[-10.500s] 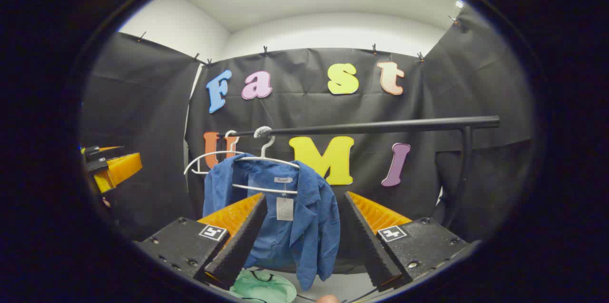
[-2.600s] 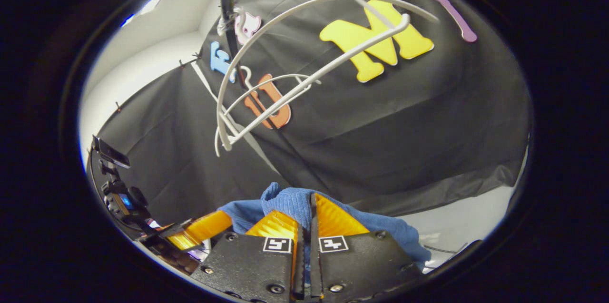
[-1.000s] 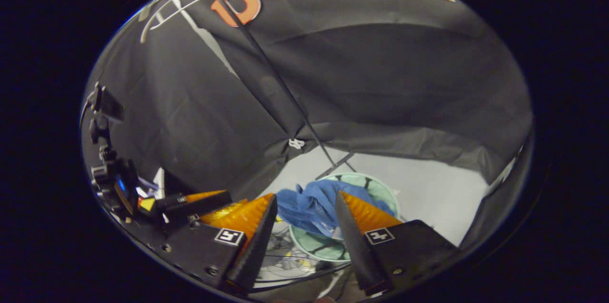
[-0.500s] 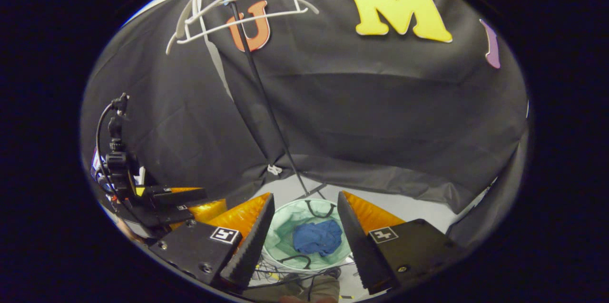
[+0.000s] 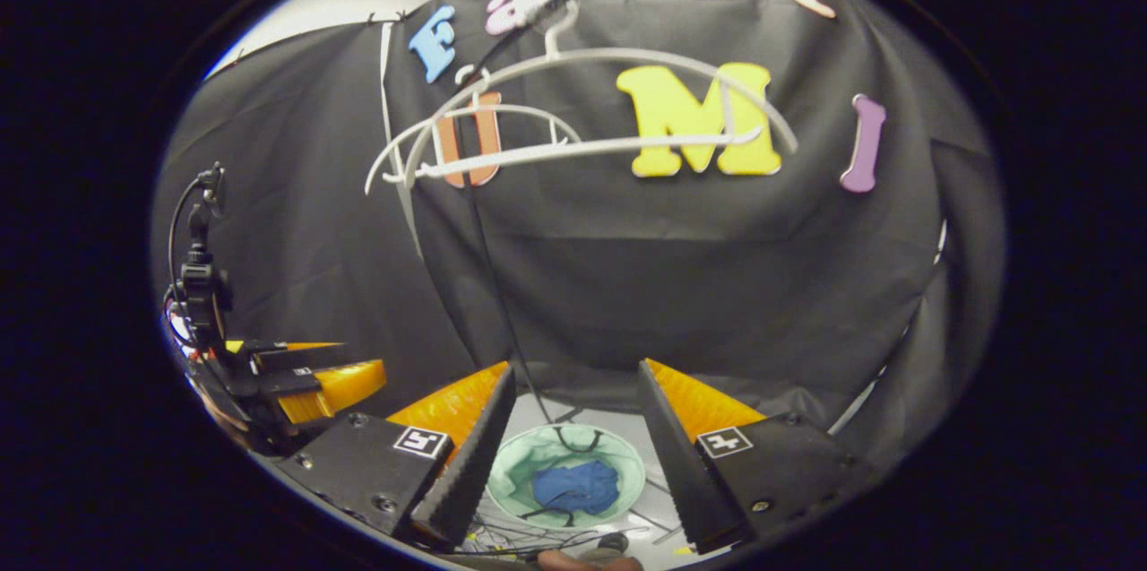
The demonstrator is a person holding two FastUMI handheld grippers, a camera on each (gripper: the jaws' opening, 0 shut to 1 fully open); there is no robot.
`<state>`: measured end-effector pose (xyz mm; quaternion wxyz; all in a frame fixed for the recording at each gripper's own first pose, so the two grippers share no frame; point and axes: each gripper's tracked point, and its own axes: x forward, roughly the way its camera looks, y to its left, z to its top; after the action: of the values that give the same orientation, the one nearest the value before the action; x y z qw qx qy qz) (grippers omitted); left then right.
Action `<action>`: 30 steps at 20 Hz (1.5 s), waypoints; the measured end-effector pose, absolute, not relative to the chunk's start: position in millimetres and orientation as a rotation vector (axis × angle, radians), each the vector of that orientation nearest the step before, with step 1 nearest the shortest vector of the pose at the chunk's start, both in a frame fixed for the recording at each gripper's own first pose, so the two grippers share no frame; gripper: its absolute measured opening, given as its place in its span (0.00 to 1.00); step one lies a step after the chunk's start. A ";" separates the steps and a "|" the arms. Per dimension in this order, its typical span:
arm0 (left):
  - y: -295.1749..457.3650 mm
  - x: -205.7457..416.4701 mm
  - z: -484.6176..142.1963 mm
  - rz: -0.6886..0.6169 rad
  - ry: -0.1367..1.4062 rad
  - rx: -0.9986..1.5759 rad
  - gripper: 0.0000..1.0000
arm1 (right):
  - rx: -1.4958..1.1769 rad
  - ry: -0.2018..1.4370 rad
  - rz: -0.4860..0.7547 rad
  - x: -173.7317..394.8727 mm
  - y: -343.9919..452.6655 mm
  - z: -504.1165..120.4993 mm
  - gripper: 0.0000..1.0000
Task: Grasp the clothes on the hanger with both hands and then place them into the laundry hamper below.
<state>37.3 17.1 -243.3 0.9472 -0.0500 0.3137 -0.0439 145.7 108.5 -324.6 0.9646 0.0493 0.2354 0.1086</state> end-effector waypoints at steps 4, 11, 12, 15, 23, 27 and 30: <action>22.8 29.9 -174.4 -0.126 0.491 -0.092 0.94 | 0.118 0.348 0.109 132.4 88.3 -293.7 0.92; 34.7 4.5 -67.0 -0.100 0.279 -0.090 0.97 | 0.111 0.154 0.033 113.7 47.7 -221.8 0.92; 35.8 -3.4 -52.9 -0.083 0.262 -0.085 0.96 | 0.100 0.130 0.032 110.6 41.6 -214.2 0.92; 31.8 -25.9 -8.6 -0.027 0.186 -0.072 0.92 | 0.077 0.066 0.029 96.6 22.5 -190.6 0.93; -18.3 -124.2 90.7 -0.001 -0.001 -0.049 0.95 | 0.075 -0.123 0.083 26.3 -16.9 -125.8 0.93; -35.8 -166.4 120.3 0.004 -0.091 -0.060 0.97 | 0.052 -0.216 0.110 -2.9 -29.7 -106.3 0.92; -34.1 -183.4 128.5 0.026 -0.130 -0.029 0.98 | 0.043 -0.257 0.116 -10.1 -30.9 -103.8 0.92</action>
<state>-183.4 -34.1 128.5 0.9977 -0.0145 -0.0647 0.0130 -10.1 -30.9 -103.8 0.9899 0.0213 -0.1279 0.0577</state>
